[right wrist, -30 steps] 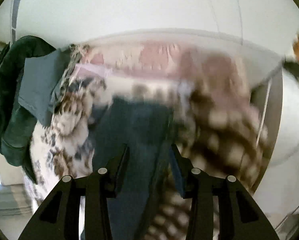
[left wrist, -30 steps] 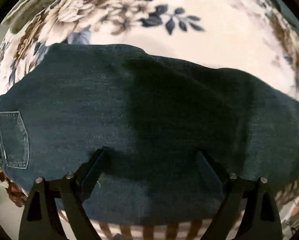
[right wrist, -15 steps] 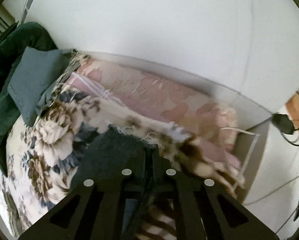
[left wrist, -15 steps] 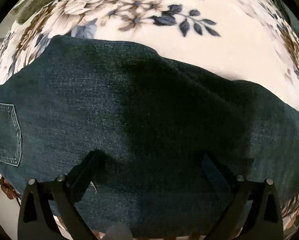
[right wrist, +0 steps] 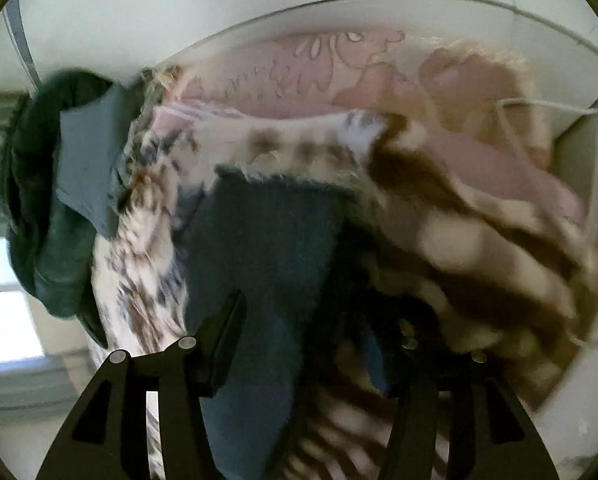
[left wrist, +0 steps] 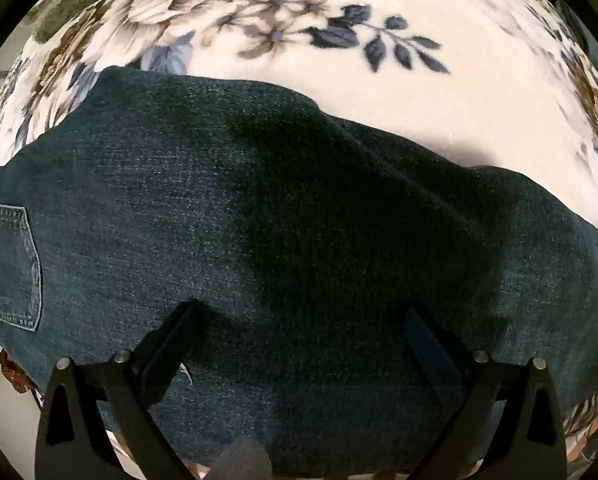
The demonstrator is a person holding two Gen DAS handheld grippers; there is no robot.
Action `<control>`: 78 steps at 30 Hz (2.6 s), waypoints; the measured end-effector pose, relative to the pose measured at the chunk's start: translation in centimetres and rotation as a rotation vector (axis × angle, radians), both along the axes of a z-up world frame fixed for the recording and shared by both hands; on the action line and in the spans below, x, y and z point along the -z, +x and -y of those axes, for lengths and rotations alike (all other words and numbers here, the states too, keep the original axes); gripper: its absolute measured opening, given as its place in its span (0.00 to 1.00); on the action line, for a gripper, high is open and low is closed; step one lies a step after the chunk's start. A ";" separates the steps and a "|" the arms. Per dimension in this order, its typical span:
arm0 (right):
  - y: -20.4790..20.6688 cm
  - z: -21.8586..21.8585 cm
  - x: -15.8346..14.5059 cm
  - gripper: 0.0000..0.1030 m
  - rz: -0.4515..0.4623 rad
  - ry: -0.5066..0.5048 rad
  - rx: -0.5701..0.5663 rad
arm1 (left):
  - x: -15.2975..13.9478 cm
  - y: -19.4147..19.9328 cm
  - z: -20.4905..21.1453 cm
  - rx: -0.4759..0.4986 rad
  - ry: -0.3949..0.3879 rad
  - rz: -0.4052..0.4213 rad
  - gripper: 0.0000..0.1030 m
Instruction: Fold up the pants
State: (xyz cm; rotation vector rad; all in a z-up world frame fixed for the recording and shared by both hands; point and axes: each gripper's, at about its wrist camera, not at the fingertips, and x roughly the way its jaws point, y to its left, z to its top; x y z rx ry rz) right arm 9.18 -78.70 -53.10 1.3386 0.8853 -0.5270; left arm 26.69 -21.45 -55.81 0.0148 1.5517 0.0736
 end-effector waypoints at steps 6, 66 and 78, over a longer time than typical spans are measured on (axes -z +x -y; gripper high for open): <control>1.2 0.3 0.4 0.14 0.111 -0.064 0.090 | -0.3 0.1 0.0 -0.002 -0.004 -0.014 1.00; 11.1 -52.6 -4.4 1.00 -0.329 -0.633 -1.002 | -8.4 -3.3 -17.1 -0.068 -0.064 0.217 1.00; 8.5 -42.6 -4.6 1.00 -0.382 -0.605 -0.892 | -3.3 -1.0 -7.2 0.048 -0.097 0.126 0.69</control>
